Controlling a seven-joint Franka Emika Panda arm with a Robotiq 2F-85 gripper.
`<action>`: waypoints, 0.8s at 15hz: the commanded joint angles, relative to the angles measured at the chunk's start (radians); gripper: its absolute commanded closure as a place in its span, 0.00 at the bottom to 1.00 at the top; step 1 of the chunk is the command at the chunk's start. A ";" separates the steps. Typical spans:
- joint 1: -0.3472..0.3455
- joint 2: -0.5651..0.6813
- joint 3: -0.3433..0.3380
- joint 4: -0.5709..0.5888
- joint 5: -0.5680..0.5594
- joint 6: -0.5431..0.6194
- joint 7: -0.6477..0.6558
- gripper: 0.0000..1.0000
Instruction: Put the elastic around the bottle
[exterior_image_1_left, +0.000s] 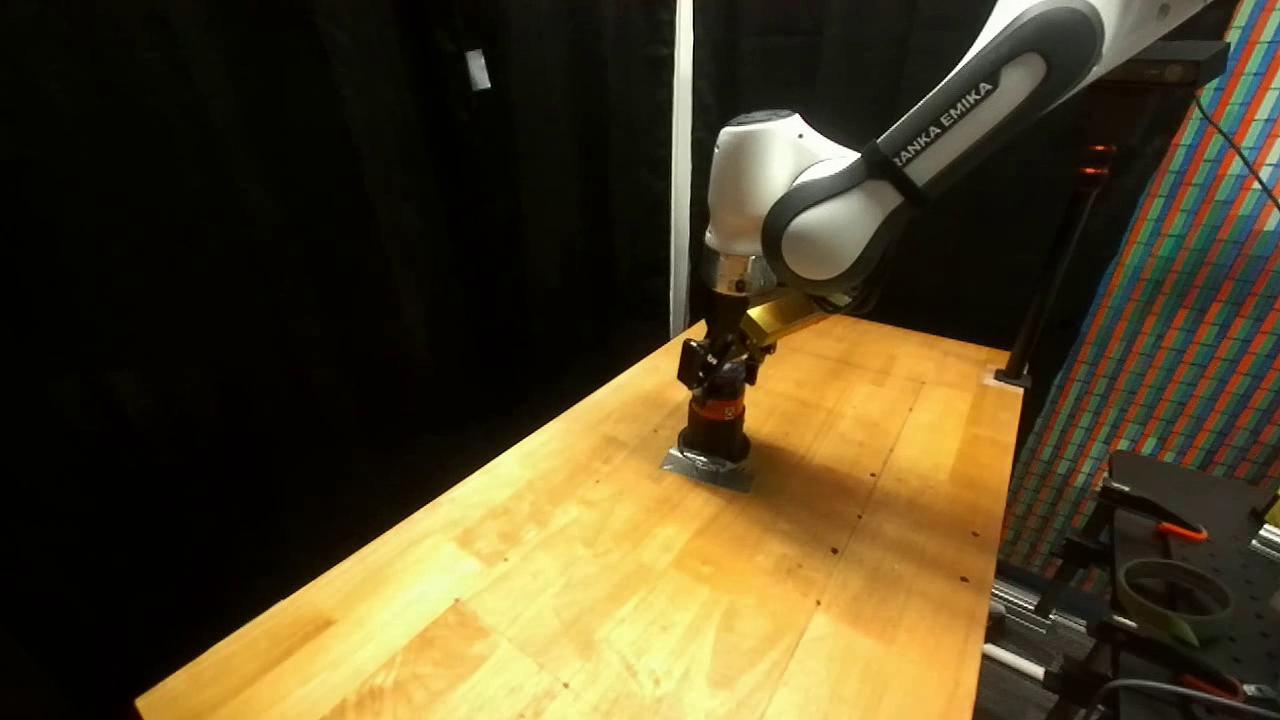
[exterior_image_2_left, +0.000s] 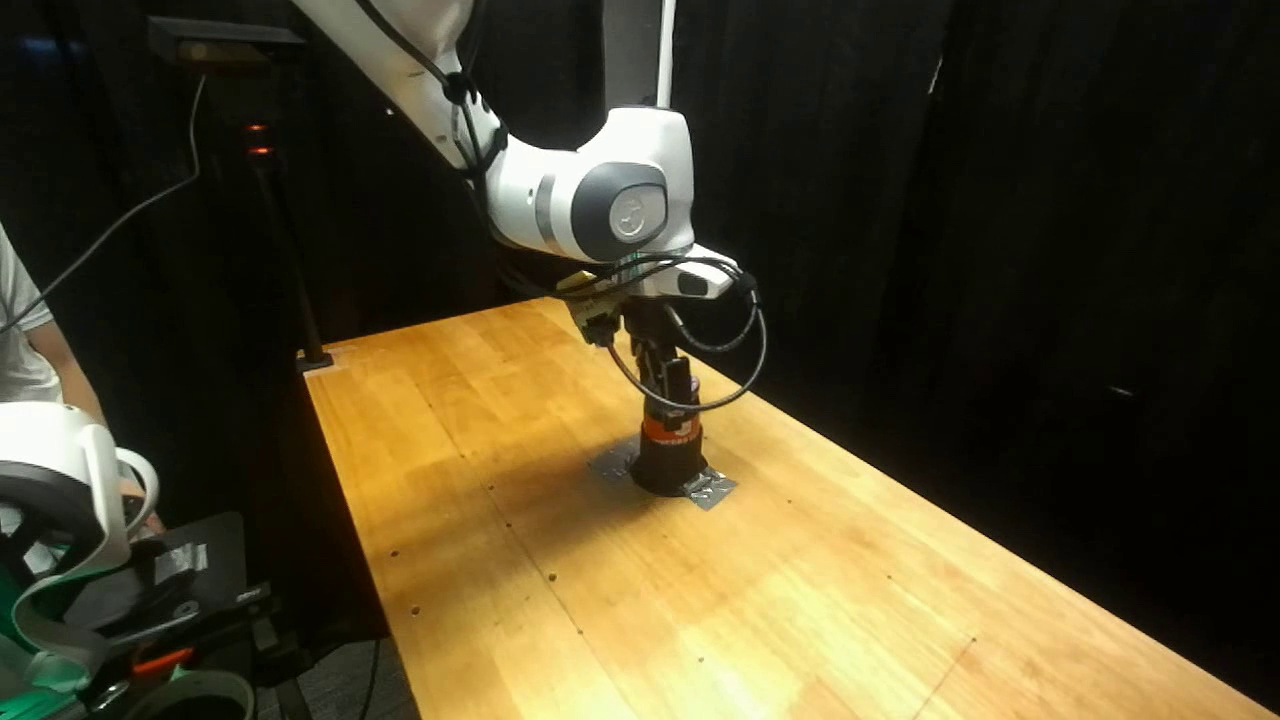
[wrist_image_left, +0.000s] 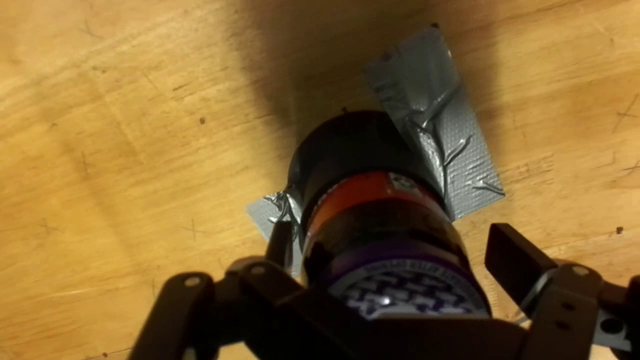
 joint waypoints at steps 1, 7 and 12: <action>-0.025 -0.074 0.052 -0.076 0.070 -0.050 -0.041 0.00; -0.026 -0.120 0.061 -0.141 0.088 -0.026 -0.040 0.00; 0.002 -0.167 0.037 -0.241 0.012 0.070 -0.009 0.49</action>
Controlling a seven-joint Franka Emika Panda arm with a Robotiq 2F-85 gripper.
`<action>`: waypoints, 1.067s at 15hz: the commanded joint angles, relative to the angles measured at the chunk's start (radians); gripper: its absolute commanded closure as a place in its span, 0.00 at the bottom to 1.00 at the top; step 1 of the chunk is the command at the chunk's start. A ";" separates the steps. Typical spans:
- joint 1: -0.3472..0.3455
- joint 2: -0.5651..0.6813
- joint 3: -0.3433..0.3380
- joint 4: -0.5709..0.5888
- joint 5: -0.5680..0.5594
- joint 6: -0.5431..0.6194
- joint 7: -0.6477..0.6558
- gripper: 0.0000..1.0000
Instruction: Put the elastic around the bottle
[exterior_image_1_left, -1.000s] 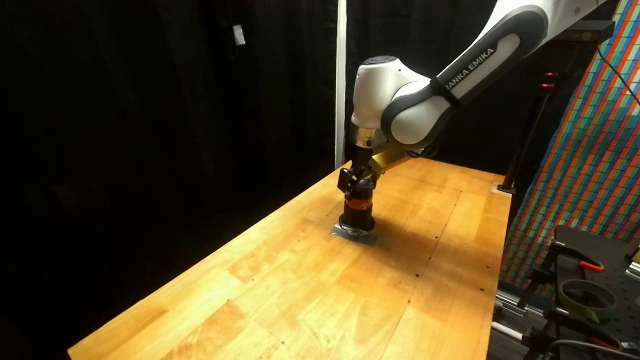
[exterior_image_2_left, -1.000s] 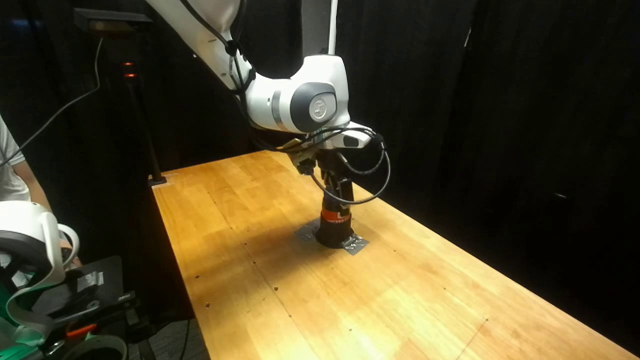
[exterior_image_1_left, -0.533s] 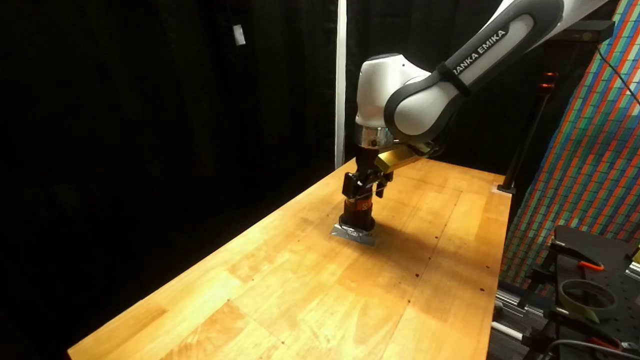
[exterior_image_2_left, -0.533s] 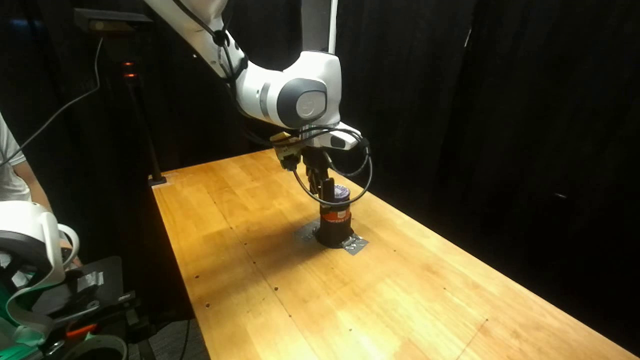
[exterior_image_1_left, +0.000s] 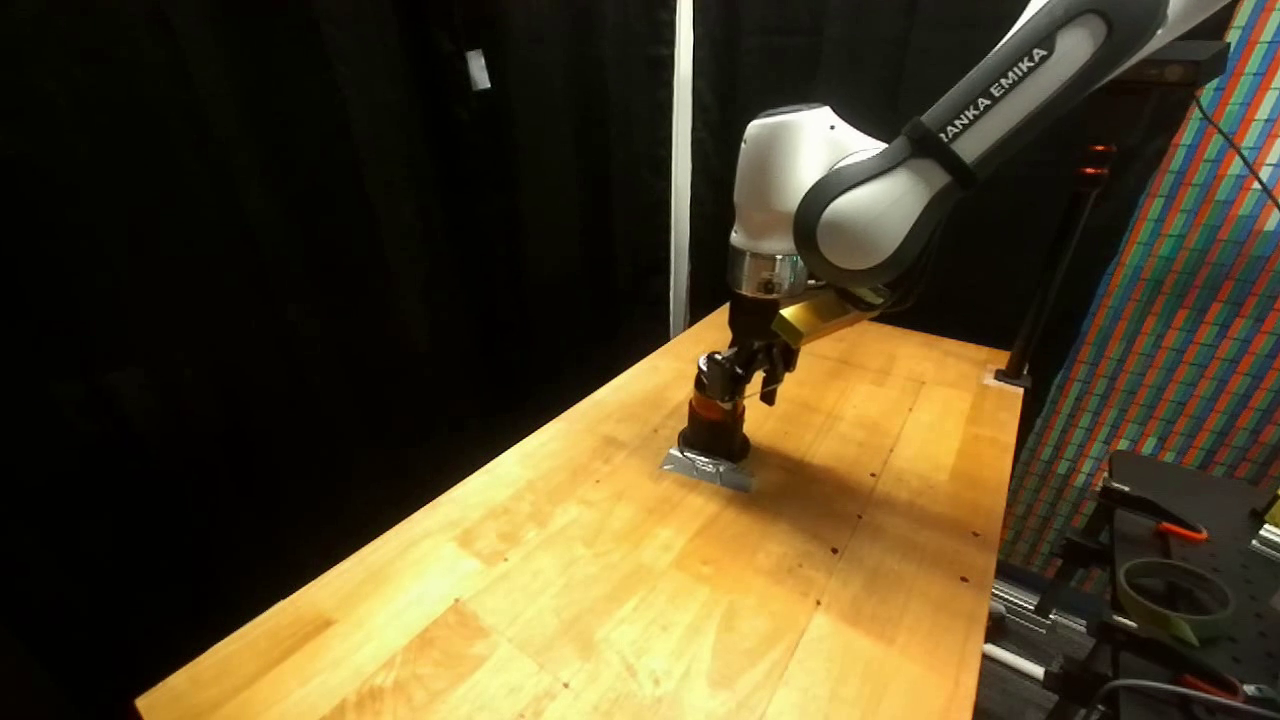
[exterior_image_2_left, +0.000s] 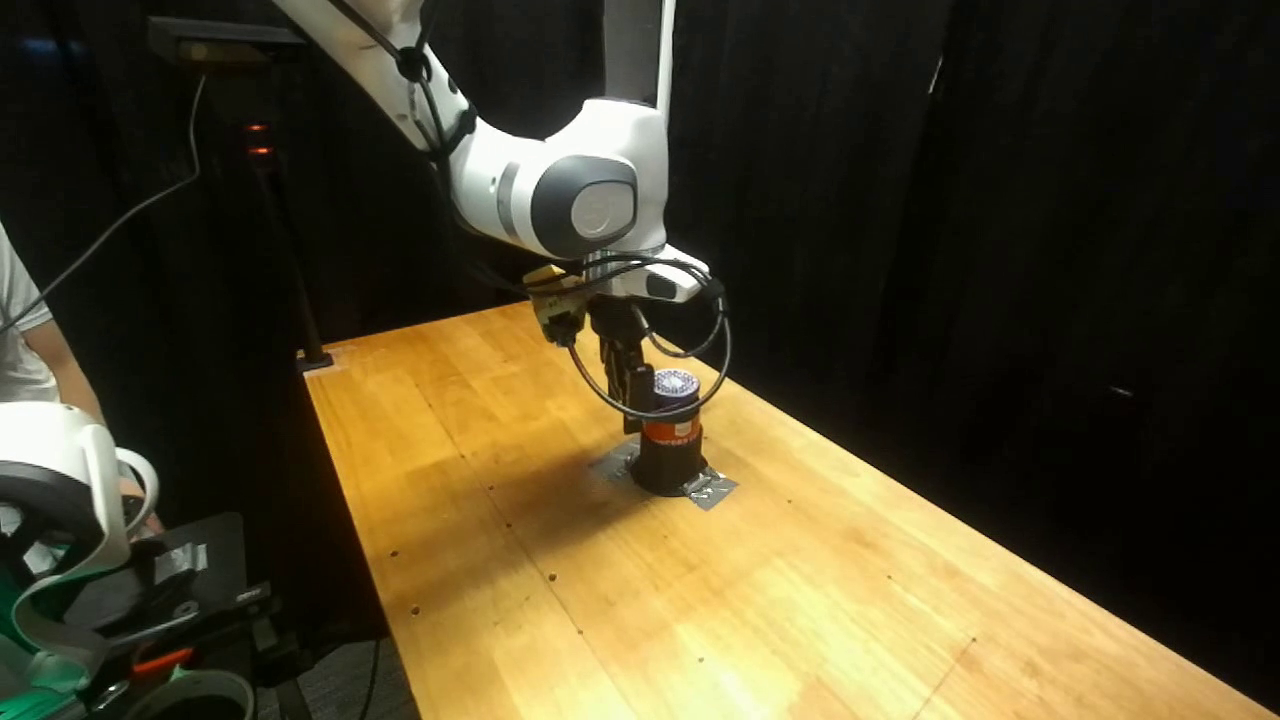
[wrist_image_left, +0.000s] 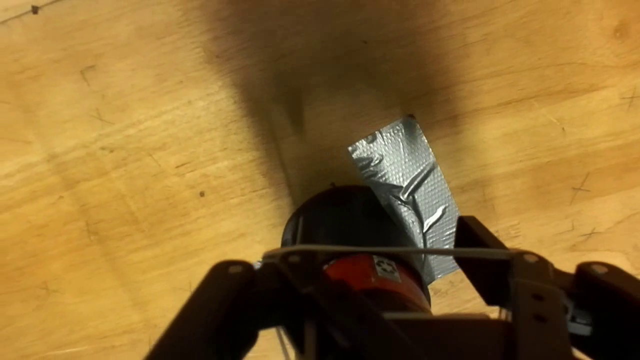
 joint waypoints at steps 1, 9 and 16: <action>0.026 -0.085 -0.012 -0.132 -0.051 0.093 0.023 0.56; 0.056 -0.206 -0.045 -0.342 -0.142 0.375 0.073 1.00; 0.129 -0.220 -0.181 -0.455 -0.291 0.672 0.210 0.95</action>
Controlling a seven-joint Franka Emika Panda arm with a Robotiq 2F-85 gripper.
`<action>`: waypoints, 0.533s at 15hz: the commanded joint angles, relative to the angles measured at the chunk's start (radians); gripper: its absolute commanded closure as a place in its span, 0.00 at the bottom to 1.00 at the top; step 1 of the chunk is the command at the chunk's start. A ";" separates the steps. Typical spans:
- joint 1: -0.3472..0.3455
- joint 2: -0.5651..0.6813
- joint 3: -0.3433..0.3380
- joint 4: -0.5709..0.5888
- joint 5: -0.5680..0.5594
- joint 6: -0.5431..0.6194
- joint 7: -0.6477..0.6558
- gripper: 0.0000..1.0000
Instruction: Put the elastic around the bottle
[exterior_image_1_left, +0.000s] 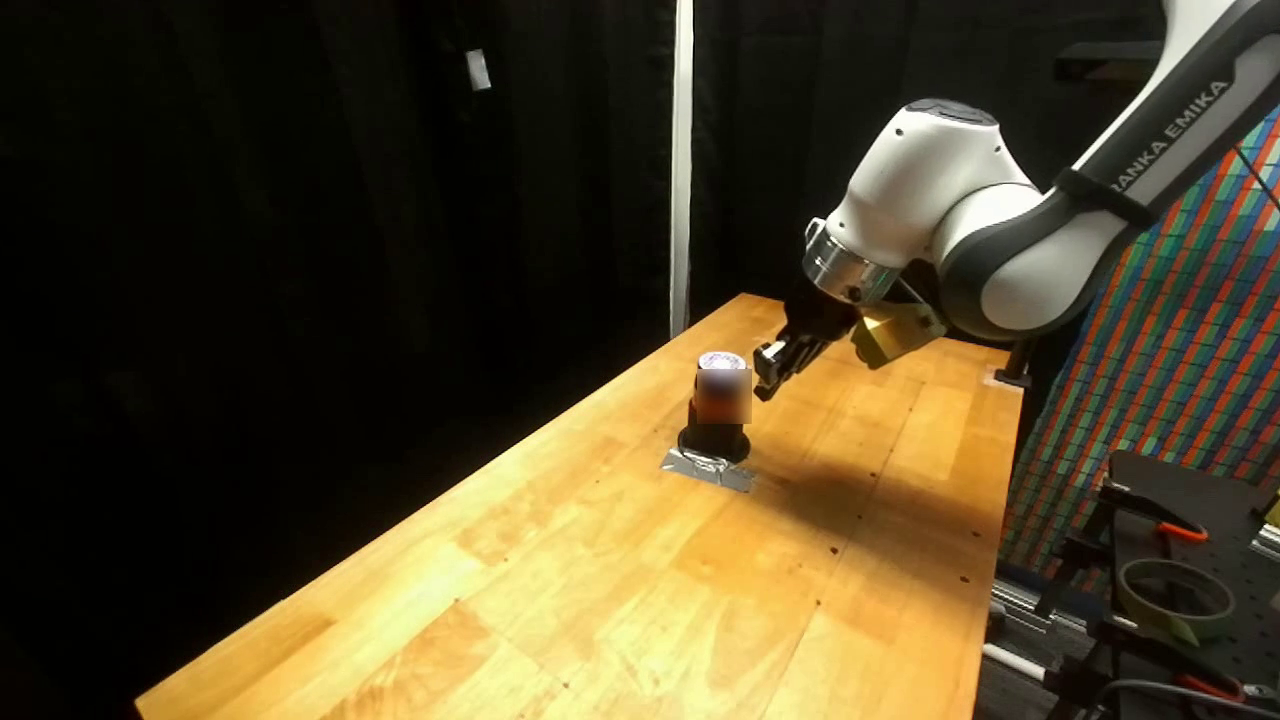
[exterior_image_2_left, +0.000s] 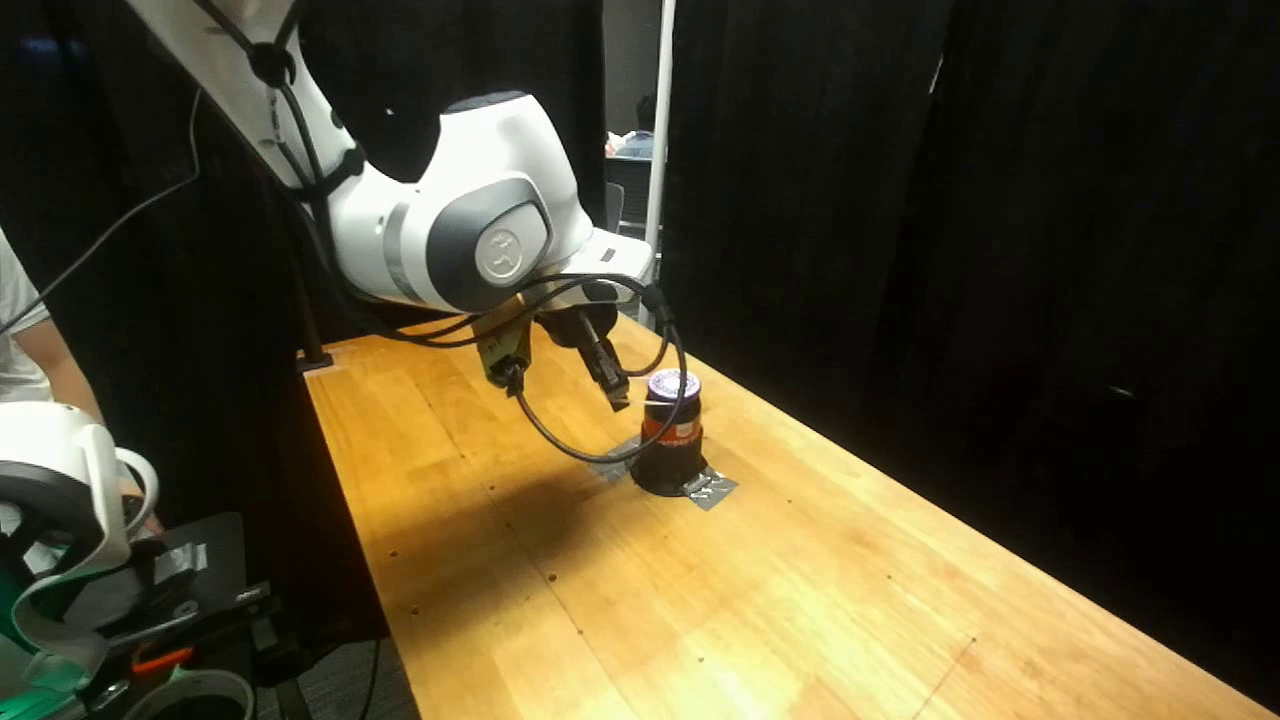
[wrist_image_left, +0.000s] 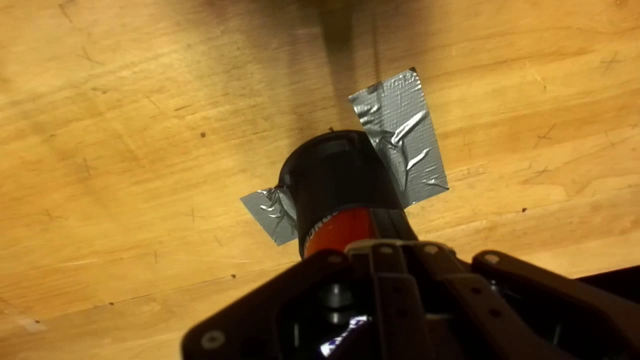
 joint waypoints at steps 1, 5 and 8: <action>0.073 -0.025 -0.105 -0.075 -0.083 0.149 0.095 0.96; 0.165 -0.007 -0.230 -0.109 -0.088 0.289 0.117 0.94; 0.210 0.001 -0.277 -0.143 -0.051 0.383 0.101 0.95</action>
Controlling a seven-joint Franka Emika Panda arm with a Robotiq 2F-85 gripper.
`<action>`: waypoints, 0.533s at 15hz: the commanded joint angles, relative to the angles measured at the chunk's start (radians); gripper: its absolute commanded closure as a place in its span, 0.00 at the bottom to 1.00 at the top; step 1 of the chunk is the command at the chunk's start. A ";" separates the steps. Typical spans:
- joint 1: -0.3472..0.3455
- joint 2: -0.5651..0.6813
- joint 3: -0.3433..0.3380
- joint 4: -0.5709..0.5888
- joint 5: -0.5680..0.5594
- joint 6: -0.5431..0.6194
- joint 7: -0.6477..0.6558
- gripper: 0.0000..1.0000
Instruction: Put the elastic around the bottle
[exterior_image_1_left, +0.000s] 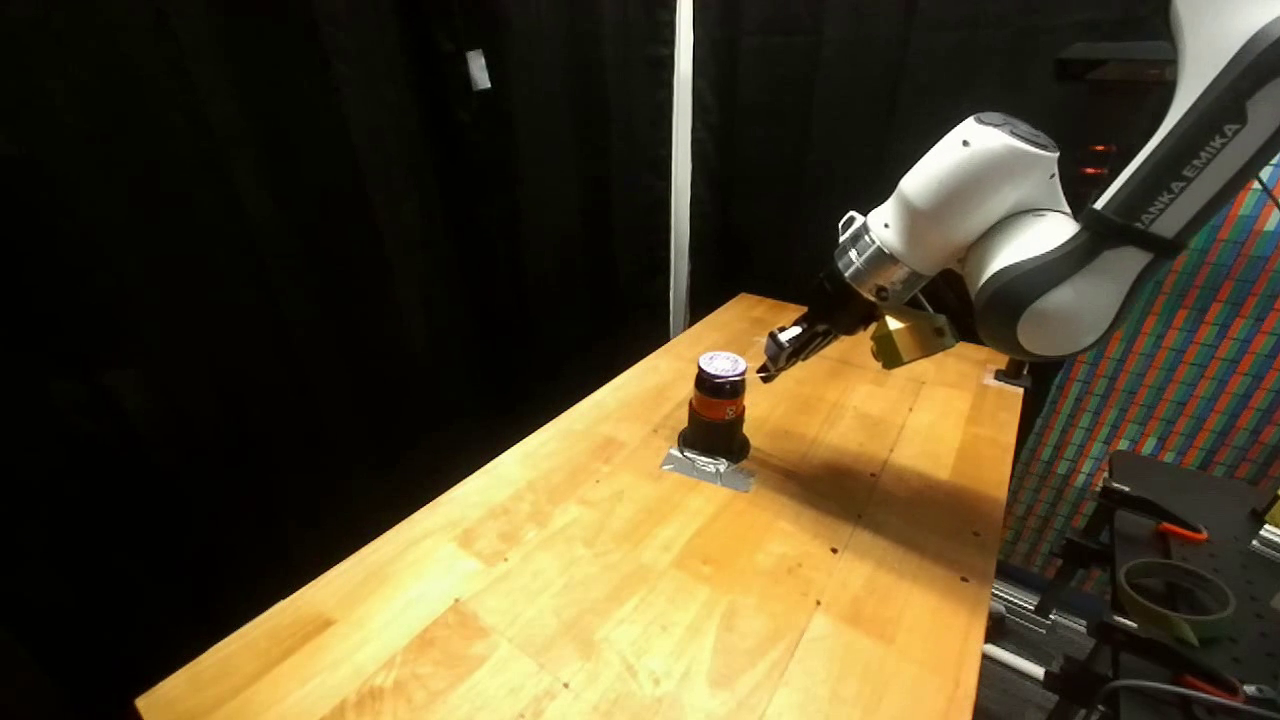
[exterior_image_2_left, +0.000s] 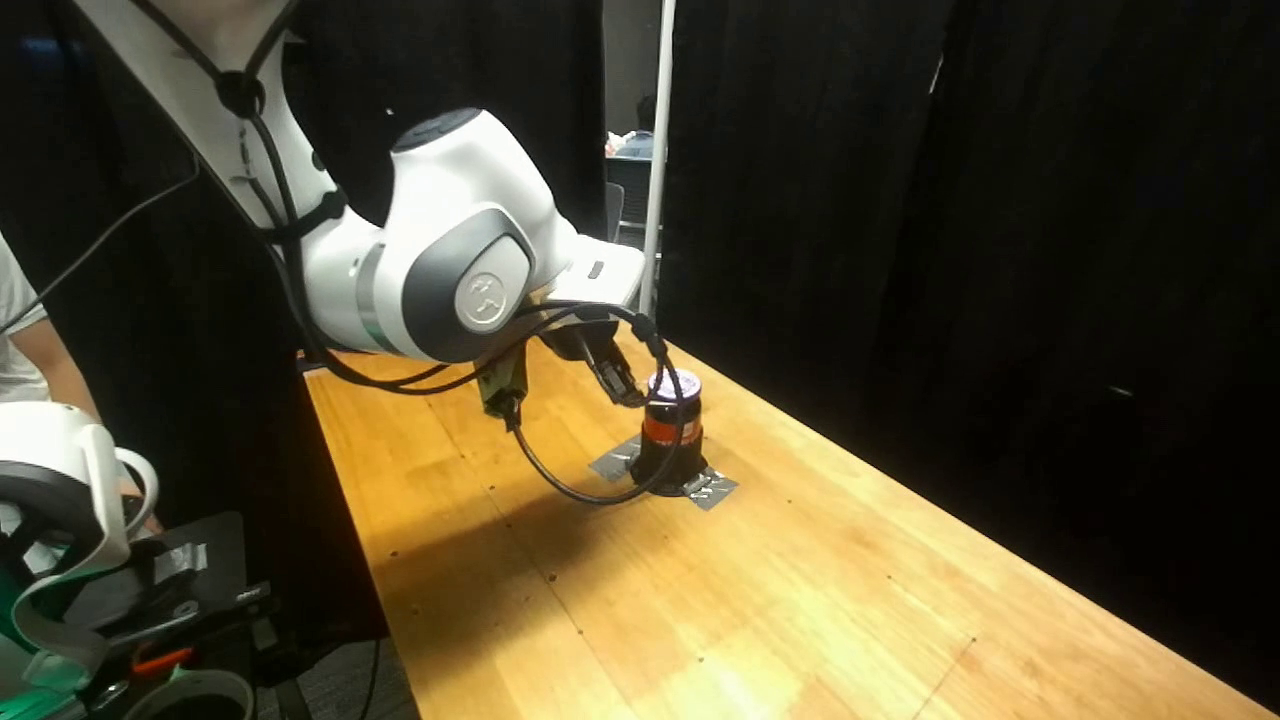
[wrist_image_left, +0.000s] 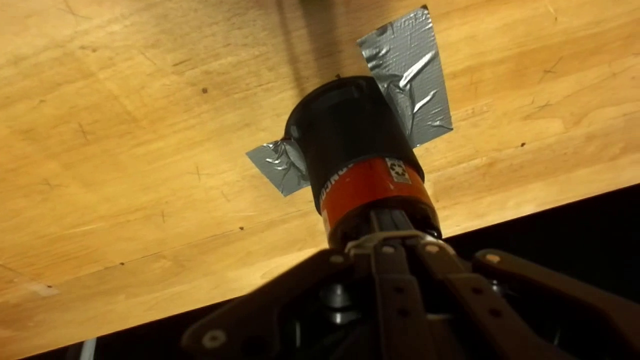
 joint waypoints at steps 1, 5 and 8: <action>0.065 -0.003 -0.061 -0.056 0.031 0.124 0.006 0.95; 0.067 0.003 -0.049 -0.100 0.053 0.238 0.009 0.95; 0.071 0.012 -0.048 -0.125 0.074 0.315 0.004 0.95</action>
